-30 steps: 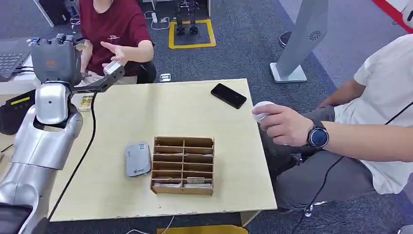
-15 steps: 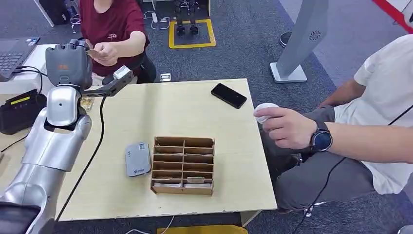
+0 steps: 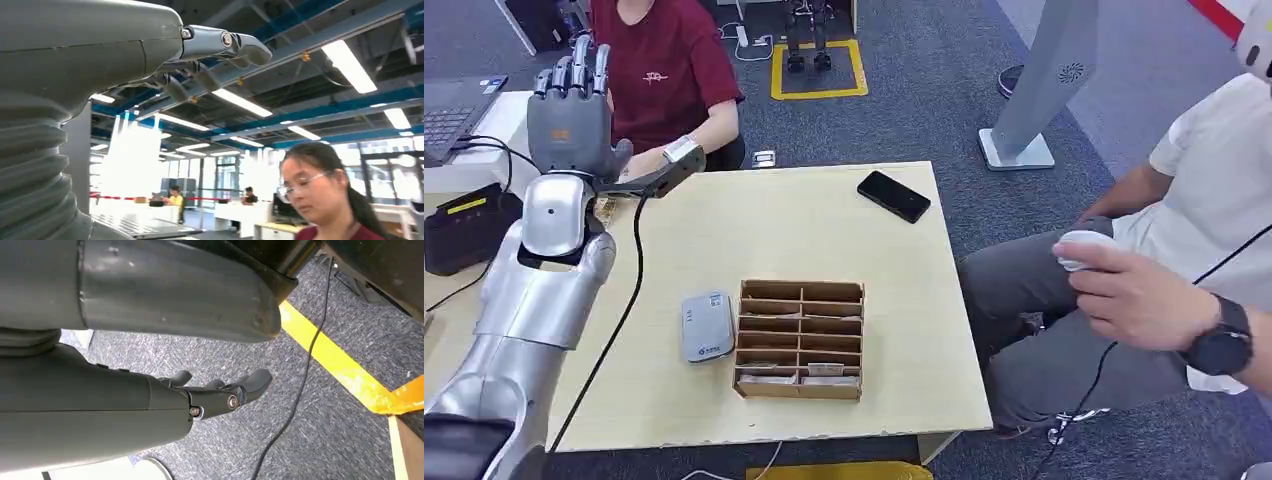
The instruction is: Pass the card to the sensor for recognition and then transmit it.
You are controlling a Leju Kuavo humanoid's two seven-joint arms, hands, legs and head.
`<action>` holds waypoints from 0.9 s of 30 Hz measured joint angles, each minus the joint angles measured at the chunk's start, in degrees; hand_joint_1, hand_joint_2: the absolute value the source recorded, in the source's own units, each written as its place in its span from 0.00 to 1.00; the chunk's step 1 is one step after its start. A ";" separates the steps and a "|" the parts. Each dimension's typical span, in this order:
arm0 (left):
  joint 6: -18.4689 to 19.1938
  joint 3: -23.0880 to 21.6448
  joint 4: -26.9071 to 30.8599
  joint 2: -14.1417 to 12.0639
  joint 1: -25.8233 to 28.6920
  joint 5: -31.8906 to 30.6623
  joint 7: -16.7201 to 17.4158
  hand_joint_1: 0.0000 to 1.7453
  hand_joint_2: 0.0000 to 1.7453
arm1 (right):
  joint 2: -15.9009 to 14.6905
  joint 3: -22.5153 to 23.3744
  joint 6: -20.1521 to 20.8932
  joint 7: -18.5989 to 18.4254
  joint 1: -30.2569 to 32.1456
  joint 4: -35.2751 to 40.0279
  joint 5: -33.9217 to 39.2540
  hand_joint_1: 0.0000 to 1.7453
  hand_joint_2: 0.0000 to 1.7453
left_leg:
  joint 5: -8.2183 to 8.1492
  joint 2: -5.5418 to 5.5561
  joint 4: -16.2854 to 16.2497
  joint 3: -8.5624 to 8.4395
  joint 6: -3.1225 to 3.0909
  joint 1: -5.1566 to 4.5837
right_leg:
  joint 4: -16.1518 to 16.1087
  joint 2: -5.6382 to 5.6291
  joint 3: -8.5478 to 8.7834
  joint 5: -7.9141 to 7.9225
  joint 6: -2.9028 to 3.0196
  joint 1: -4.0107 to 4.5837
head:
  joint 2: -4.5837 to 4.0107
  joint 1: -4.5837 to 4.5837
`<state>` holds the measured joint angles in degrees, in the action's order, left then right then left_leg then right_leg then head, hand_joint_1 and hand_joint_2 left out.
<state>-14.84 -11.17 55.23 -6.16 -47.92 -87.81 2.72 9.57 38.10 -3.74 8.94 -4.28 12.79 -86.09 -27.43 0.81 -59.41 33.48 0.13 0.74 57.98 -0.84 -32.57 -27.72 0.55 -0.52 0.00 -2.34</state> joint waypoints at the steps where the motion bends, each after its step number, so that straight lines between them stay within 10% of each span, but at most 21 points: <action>1: 0.49 0.77 0.35 0.02 0.17 0.66 -1.99 0.00 1.00 | 0.00 0.11 -0.02 0.13 0.00 0.00 0.04 0.00 0.00 | 0.00 0.00 0.00 0.00 0.00 0.00 | 0.01 0.00 0.00 0.00 0.00 0.00 | 0.00 -0.02; 5: 6.22 4.29 3.41 -0.24 2.67 11.17 -13.25 0.00 1.00 | 0.00 0.92 -0.42 0.33 0.33 -0.02 0.09 0.00 0.00 | -0.01 0.00 0.03 0.03 -0.01 -0.01 | 0.01 -0.01 0.03 -0.01 0.00 0.00 | 0.00 0.00; 10: 19.36 6.45 16.79 -9.15 15.98 40.12 -26.08 0.00 1.00 | -0.41 2.10 -0.03 -0.76 1.78 -0.06 0.09 0.00 0.00 | -0.16 -0.57 0.21 -0.15 0.12 -0.03 | 0.04 -0.56 0.00 -0.08 0.05 -0.05 | 0.00 -0.02; 18: 24.92 13.71 41.82 -32.10 45.99 59.66 -30.37 0.00 1.00 | -1.60 3.83 -0.64 -0.28 2.97 -0.07 0.09 0.00 0.00 | -0.44 -0.48 0.34 -0.30 0.40 0.08 | 0.05 -0.51 -0.03 -0.51 0.48 0.03 | 0.00 0.00; 27: 28.05 15.50 53.73 -38.93 56.84 63.50 -31.27 0.00 1.00 | -1.90 5.03 -1.71 1.73 1.99 -0.02 0.11 0.00 0.00 | -0.34 -0.09 0.32 -0.36 0.36 0.07 | 0.04 -0.10 0.21 -0.54 0.39 0.03 | 0.00 0.04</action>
<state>13.20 4.33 108.96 -45.09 8.91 -24.30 -28.55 7.67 43.12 -5.44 10.67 -2.29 12.76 -85.99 -27.77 0.72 -59.09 33.12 0.49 0.81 58.01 -0.94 -32.37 -28.26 0.94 -0.50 0.00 -2.29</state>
